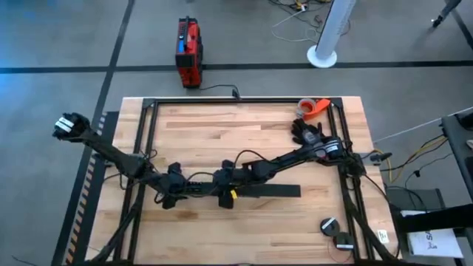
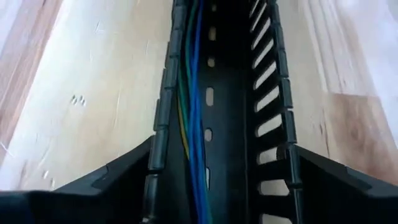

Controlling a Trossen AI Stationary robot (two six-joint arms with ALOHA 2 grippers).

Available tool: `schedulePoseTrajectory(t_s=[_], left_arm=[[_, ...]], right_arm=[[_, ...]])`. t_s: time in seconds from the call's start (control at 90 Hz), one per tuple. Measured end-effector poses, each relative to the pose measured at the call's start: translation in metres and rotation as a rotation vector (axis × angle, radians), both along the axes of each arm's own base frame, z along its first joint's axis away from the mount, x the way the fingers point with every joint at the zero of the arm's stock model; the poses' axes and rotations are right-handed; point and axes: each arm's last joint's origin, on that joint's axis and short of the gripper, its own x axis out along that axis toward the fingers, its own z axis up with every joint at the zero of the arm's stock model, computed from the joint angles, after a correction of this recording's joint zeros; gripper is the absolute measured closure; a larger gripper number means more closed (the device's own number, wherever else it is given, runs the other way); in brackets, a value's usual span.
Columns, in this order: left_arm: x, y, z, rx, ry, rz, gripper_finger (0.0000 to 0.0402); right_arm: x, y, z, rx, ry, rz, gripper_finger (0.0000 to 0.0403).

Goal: Ziptie cables
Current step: Close the black cable duct

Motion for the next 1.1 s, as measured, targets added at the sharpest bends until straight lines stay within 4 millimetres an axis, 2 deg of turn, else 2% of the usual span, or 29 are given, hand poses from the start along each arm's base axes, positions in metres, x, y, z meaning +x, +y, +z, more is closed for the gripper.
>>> schedulePoseTrajectory(t_s=[0.189,0.411,0.856,0.989,1.1], left_arm=[[0.0002,0.0,0.0001,-0.005,-0.001,0.004,0.0103],[0.0008,-0.0003,0.0004,-0.012,-0.009,0.013,0.0202],[0.0042,-0.0012,0.0024,-0.024,-0.076,0.037,0.0203],[0.0051,-0.0005,0.0027,-0.018,-0.09,0.069,0.0204],[0.0054,-0.0004,0.0022,-0.017,-0.088,0.079,0.0203]], right_arm=[[0.0002,0.0001,0.0001,-0.006,-0.004,0.01,0.019],[0.0011,-0.0025,0.0004,-0.008,-0.012,0.016,0.019],[0.0048,-0.0019,0.0019,-0.01,-0.075,0.075,0.0196],[0.0075,-0.0047,0.0049,0.037,-0.094,-0.102,0.0233],[0.0078,-0.005,0.0052,0.063,-0.096,-0.127,0.0266]])
